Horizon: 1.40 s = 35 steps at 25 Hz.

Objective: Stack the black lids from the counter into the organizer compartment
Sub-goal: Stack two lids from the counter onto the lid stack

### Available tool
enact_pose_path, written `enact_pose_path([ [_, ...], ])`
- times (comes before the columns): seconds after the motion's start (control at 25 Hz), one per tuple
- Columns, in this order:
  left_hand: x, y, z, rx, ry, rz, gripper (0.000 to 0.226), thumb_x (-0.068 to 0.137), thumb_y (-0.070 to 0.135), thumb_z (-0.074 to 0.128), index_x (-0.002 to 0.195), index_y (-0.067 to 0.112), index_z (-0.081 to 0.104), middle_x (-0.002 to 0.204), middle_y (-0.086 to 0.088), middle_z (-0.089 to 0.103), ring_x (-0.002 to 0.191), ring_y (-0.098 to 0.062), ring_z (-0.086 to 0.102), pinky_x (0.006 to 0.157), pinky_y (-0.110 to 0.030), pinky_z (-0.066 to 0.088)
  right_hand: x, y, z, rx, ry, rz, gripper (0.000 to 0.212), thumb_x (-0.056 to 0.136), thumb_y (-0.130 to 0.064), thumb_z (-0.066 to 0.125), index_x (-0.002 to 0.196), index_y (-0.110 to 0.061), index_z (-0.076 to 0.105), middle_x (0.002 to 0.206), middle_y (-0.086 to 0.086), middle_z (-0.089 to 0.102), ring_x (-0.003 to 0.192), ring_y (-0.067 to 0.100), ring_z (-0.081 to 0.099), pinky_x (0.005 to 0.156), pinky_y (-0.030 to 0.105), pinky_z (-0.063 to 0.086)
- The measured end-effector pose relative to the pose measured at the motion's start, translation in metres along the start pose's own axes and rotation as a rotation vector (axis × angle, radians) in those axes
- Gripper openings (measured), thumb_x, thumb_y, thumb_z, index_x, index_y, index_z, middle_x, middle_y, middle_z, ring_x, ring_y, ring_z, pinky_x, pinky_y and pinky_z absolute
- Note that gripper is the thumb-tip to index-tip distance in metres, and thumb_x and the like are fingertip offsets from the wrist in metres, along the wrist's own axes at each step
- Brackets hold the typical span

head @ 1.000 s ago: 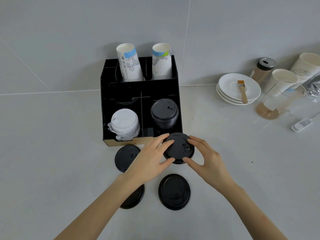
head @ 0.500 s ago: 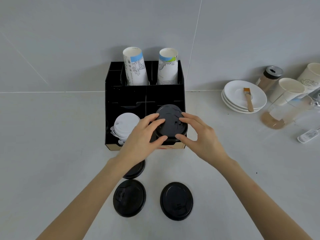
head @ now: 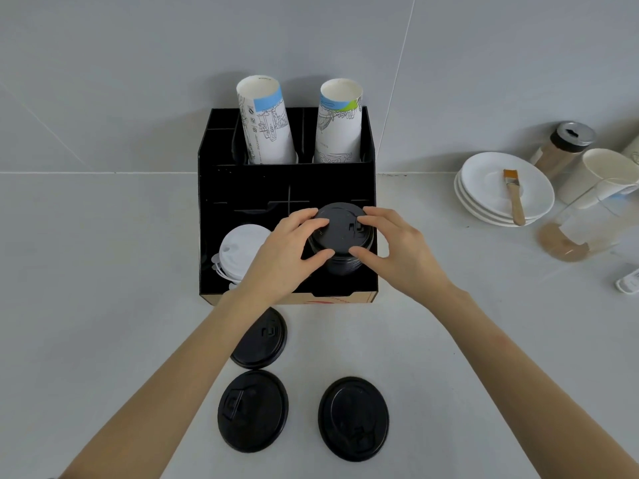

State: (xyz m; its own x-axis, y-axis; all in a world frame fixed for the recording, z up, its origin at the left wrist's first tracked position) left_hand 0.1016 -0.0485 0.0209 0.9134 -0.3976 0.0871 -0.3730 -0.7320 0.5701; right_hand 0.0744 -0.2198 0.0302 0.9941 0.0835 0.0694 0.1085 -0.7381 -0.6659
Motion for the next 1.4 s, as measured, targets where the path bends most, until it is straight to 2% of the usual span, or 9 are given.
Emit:
enact_pose_path([
  [0.24,0.003,-0.004,0.008,-0.012,-0.018,-0.022,0.046,0.085,0.026,0.057,0.127,0.015,0.043,0.142,-0.005,0.038,0.13,-0.02,0.035,0.102,-0.024,0.026,0.003,0.005,0.007,-0.044,-0.026,0.006,0.047,0.083,-0.021,0.061,0.125,-0.01,0.044,0.14,0.005,0.04,0.124,0.021,0.043,0.097,0.02,0.03],
  [0.4,0.005,-0.003,0.008,-0.016,-0.039,-0.032,0.046,0.086,0.026,0.055,0.128,0.015,0.041,0.144,-0.005,0.036,0.132,-0.021,0.034,0.106,-0.029,0.028,0.002,0.004,0.009,-0.064,-0.031,0.004,0.047,0.085,-0.02,0.057,0.127,-0.007,0.041,0.142,0.008,0.038,0.129,0.023,0.038,0.11,0.037,0.032],
  [0.48,0.003,-0.001,0.007,-0.018,-0.047,-0.029,0.047,0.086,0.026,0.055,0.129,0.015,0.04,0.145,-0.005,0.034,0.133,-0.021,0.033,0.107,-0.03,0.028,0.001,0.003,0.01,-0.067,-0.026,0.002,0.048,0.085,-0.02,0.057,0.128,-0.007,0.039,0.143,0.009,0.037,0.13,0.024,0.037,0.11,0.043,0.032],
  [0.56,-0.001,0.001,0.005,-0.017,-0.049,-0.028,0.049,0.086,0.025,0.056,0.13,0.015,0.038,0.147,-0.006,0.031,0.134,-0.021,0.03,0.107,-0.03,0.026,-0.002,0.003,0.009,-0.062,-0.008,-0.007,0.048,0.085,-0.019,0.057,0.129,-0.008,0.039,0.143,0.009,0.037,0.13,0.024,0.037,0.11,0.039,0.032],
  [0.72,-0.016,0.006,0.0,-0.019,-0.006,-0.014,0.048,0.085,0.022,0.056,0.129,0.014,0.039,0.147,-0.008,0.03,0.135,-0.023,0.028,0.106,-0.028,0.025,-0.018,0.002,0.003,-0.059,0.052,-0.019,0.045,0.085,-0.019,0.057,0.127,-0.012,0.042,0.141,0.006,0.04,0.129,0.021,0.039,0.101,0.024,0.028],
  [1.04,-0.074,0.014,0.006,-0.057,-0.043,0.029,0.049,0.086,0.024,0.056,0.13,0.017,0.038,0.142,-0.002,0.036,0.131,-0.016,0.033,0.103,-0.018,0.02,-0.076,-0.002,0.003,-0.041,0.025,-0.005,0.043,0.087,-0.02,0.054,0.128,-0.016,0.041,0.14,0.001,0.042,0.126,0.017,0.041,0.099,0.019,0.026],
  [1.2,-0.105,0.015,0.02,-0.081,-0.14,0.019,0.052,0.085,0.026,0.057,0.131,0.018,0.035,0.141,0.0,0.037,0.13,-0.013,0.033,0.102,-0.017,0.019,-0.112,0.002,0.015,-0.002,-0.013,0.029,0.044,0.086,-0.02,0.056,0.127,-0.017,0.041,0.139,-0.001,0.042,0.125,0.015,0.042,0.098,0.019,0.028],
  [1.4,-0.132,0.013,0.04,0.031,-0.41,0.015,0.066,0.082,0.035,0.059,0.136,0.025,0.023,0.148,0.003,0.027,0.135,-0.015,0.024,0.111,-0.034,0.021,-0.154,0.016,0.036,0.014,-0.071,0.119,0.044,0.085,-0.023,0.057,0.126,-0.018,0.042,0.137,-0.003,0.044,0.124,0.015,0.045,0.101,0.025,0.034],
])
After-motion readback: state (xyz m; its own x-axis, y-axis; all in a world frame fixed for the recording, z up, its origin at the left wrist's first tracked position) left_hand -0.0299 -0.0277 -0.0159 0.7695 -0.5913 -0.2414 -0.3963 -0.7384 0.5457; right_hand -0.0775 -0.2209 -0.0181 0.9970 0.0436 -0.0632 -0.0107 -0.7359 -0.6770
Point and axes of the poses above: each hand's wrist, its own x-axis towards the middle knuckle, its own z-axis out of the palm, y = z × x, the point moved 1 cm from there along x, towards the middle knuckle
